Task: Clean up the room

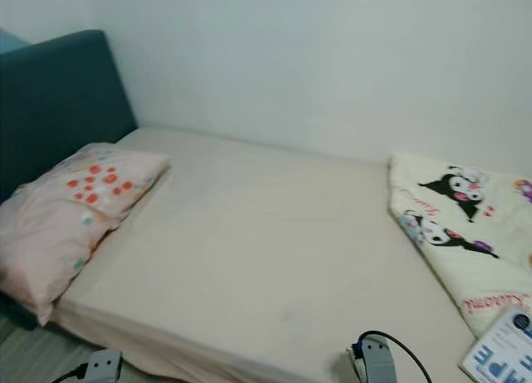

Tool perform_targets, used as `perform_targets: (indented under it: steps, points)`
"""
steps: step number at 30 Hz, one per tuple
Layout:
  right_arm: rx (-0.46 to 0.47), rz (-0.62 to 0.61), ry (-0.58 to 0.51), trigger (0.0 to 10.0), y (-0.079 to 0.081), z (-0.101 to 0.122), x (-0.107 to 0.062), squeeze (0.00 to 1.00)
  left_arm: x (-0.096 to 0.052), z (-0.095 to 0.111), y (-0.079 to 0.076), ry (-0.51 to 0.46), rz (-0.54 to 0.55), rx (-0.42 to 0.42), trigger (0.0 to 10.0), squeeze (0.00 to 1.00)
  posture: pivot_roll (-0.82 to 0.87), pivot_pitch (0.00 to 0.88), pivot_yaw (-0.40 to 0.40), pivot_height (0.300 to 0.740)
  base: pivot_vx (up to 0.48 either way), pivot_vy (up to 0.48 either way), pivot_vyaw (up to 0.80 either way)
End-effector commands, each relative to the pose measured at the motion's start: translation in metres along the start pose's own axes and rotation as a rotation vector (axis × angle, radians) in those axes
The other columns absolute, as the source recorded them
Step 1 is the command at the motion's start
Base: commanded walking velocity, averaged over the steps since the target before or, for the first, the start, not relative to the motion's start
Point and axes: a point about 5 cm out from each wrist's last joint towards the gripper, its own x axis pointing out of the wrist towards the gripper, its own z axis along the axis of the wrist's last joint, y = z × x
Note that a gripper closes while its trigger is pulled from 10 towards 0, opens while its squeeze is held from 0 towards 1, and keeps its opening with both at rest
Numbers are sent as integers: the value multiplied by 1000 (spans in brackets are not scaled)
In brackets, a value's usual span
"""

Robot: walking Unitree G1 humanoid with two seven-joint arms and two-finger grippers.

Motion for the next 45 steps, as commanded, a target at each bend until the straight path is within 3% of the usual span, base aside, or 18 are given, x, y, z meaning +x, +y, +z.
perform_targets:
  steps: [1, 13, 24, 45]
  points:
    - [-19, 11, -18, 10000, 3, 5, 1, 0, 1, 4, -3, 1, -7, 6, 10000, 0, 40, 0, -48, 740, 0, 0, 800]
    - [-44, 25, -70, 10000, 7, 23, 2, 0, 4, 11, -14, -12, -39, 31, 10000, 0, 41, 0, -45, 740, 0, 0, 800]
    - [-58, 51, -128, 10000, 13, 43, 3, 0, 3, 3, -15, 10, -48, 59, 10000, 0, 44, 0, -48, 740, 0, 0, 800]
    - [-70, 79, -107, 10000, 20, 37, 4, 0, 2, 0, -20, 23, -69, 103, 10000, 0, 46, 0, -47, 740, 0, 0, 800]
